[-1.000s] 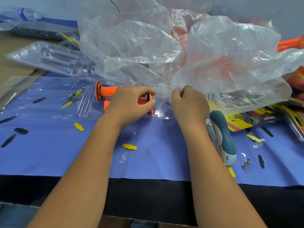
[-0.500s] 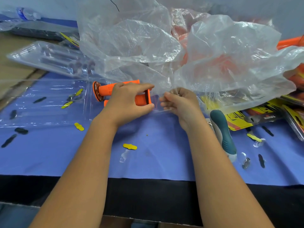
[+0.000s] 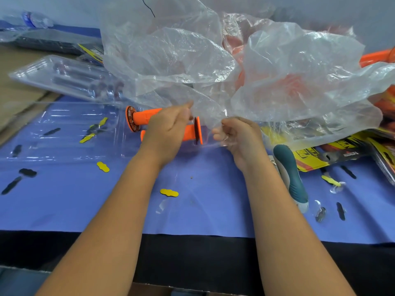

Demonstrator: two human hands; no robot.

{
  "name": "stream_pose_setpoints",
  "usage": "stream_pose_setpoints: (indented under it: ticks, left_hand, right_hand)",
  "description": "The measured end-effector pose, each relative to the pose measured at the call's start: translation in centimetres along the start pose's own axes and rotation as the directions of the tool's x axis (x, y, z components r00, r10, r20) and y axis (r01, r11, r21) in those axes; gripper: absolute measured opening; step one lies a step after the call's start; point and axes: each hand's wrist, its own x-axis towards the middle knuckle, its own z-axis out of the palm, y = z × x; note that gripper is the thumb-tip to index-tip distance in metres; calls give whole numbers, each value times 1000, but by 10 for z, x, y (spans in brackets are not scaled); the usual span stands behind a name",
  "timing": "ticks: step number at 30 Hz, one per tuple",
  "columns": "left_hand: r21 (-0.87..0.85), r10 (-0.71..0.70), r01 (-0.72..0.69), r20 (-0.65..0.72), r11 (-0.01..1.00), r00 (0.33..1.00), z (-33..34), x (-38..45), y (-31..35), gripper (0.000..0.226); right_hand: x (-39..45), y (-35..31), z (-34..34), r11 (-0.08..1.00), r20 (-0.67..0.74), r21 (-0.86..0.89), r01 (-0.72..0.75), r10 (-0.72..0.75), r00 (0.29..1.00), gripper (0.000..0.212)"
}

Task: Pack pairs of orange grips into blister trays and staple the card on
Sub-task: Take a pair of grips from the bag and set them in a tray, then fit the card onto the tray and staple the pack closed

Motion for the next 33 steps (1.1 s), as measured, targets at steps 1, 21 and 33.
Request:
stream_pose_setpoints:
  ticks: [1, 21, 33]
  left_hand:
    - [-73, -47, 40, -97, 997, 994, -1, 0, 1, 46]
    - [381, 229, -300, 220, 875, 948, 18, -8, 5, 69]
    - [524, 200, -286, 216, 802, 956, 17, -9, 4, 58]
  right_hand:
    - [0, 0, 0, 1000, -17, 25, -4, 4, 1000, 13]
    - [7, 1, -6, 970, -10, 240, -33, 37, 999, 18]
    - [-9, -17, 8, 469, -53, -880, 78, -261, 964, 25]
